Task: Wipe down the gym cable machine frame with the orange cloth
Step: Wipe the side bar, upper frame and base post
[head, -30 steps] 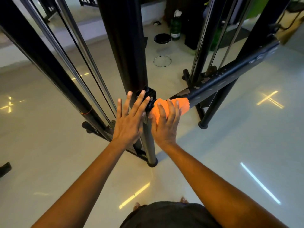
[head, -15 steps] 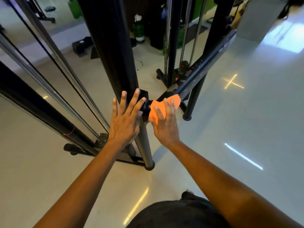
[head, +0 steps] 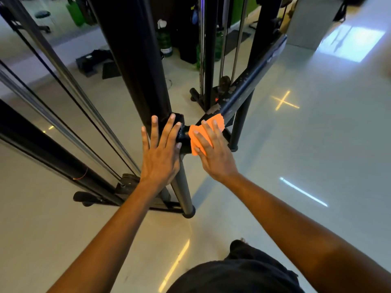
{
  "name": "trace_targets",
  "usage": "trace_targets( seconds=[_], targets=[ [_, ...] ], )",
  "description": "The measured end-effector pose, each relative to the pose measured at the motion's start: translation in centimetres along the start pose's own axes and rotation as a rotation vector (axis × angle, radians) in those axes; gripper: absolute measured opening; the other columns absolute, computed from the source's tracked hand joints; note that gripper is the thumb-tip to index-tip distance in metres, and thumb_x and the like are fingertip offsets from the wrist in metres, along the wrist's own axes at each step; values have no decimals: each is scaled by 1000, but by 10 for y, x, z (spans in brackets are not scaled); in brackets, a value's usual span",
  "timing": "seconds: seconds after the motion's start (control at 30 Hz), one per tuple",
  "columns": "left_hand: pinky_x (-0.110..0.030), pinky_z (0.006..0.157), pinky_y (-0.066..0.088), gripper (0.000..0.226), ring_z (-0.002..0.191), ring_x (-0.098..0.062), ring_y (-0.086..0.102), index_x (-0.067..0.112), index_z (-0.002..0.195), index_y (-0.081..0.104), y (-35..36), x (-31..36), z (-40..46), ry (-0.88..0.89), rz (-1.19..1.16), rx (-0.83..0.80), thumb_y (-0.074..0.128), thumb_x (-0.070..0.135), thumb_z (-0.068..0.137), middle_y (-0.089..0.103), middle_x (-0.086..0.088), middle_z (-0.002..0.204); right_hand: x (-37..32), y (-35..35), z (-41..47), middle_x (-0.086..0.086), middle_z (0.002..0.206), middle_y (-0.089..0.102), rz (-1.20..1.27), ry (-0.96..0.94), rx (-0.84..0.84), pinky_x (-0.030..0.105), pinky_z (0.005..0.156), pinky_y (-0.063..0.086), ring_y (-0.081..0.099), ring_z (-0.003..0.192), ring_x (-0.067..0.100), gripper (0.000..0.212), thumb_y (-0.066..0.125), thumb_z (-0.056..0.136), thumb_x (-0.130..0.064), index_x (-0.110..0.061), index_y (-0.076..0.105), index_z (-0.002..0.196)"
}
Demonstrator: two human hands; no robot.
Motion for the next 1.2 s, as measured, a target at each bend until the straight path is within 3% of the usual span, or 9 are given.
trace_targets(
  seconds=[0.1,0.23,0.33,0.5,0.63,0.73,0.83,1.03,1.2],
  targets=[
    [-63,132,0,65,165,-33,-10,15,168,30,0,7,-2,-63,-47,30,56,29,110,9,-4,180,30,-17,5,7,182,10,-88,-159,-134,65,130,27,0,169,33,65,47,116,-37,-29,15,173],
    [-62,132,2,60,166,-32,0,15,166,35,5,25,-5,-76,-27,32,54,28,111,8,-10,180,52,-34,35,-3,183,4,89,118,-93,67,131,20,-7,169,28,61,27,118,-49,-29,15,174],
    [-64,132,5,55,166,-33,1,17,164,42,14,38,-4,-95,-18,30,54,28,111,9,-12,179,43,-24,42,-6,182,5,144,88,-79,70,128,27,-9,169,27,56,34,120,-39,-31,20,173],
    [-63,132,1,48,166,-33,2,17,158,50,19,50,2,-246,65,63,51,30,113,15,-10,179,89,-14,33,9,183,9,7,-282,-109,68,132,14,-2,169,36,65,45,117,-40,-31,12,172],
    [-64,129,-11,51,166,-36,-6,26,160,49,24,69,9,-356,200,6,40,45,113,8,-4,180,137,-22,50,11,183,4,21,-196,-97,72,128,16,-3,168,40,71,46,117,-39,-34,4,173],
    [-69,126,-14,52,164,-41,-13,30,157,52,28,84,19,-489,235,5,34,51,114,5,-2,180,111,-17,48,12,183,2,172,-167,-99,70,131,10,-9,167,43,68,44,115,-44,-21,20,174],
    [-72,126,-11,51,165,-37,-12,28,155,55,33,97,30,-578,261,22,33,49,114,8,-1,180,95,-12,48,12,182,7,234,-246,-115,66,133,2,-9,167,43,73,34,110,-58,-19,29,172],
    [-63,131,-3,55,166,-23,-8,22,165,38,48,115,36,-641,148,-33,30,44,116,22,3,178,148,-31,91,10,175,34,183,-434,-50,62,134,9,18,167,37,46,47,116,-34,-25,51,161],
    [-54,134,2,48,166,-14,5,26,163,39,47,120,40,-702,-41,15,30,39,118,32,6,173,121,-37,80,8,172,40,290,-317,-14,70,131,6,17,165,43,47,46,114,-36,-25,57,158]
  ],
)
Point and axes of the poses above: each hand's wrist, its own z-axis towards the middle knuckle, its own y-axis out of the palm, x = y × z, the point moved 6 cm from there along z, towards the middle knuckle
